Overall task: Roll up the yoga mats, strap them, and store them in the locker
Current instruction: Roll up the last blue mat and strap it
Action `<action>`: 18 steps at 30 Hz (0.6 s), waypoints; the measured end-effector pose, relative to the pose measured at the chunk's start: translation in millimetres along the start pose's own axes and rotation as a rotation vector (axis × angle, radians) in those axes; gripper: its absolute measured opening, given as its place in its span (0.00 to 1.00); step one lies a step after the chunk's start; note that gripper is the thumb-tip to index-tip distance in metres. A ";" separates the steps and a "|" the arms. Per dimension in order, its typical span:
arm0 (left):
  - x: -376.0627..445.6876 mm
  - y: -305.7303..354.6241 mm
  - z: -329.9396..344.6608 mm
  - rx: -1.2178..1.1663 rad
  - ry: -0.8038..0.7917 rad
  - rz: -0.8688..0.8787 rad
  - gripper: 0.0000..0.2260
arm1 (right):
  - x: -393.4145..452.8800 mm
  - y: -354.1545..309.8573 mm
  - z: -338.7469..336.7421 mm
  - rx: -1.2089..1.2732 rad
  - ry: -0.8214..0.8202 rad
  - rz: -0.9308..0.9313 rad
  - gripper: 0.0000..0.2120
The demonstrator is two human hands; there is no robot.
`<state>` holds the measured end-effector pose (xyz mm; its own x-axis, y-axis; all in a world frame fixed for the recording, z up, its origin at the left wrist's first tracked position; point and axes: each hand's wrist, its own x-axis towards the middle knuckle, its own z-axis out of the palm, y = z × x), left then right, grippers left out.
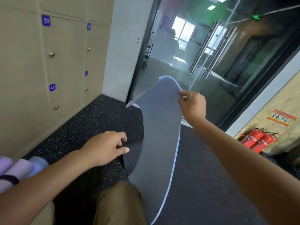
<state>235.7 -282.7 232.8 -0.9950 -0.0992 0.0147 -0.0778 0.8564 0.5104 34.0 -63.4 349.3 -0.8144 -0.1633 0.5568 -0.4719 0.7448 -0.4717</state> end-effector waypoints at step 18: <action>-150.6 45.6 -19.2 -0.587 0.051 0.350 0.48 | 71.0 -167.8 -124.4 0.000 0.191 0.067 0.12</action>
<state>383.2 -238.5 270.4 -0.9500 0.0975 0.2968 0.3092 0.4276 0.8494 97.3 -119.5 553.1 -0.7649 0.0125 0.6440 -0.4188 0.7500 -0.5120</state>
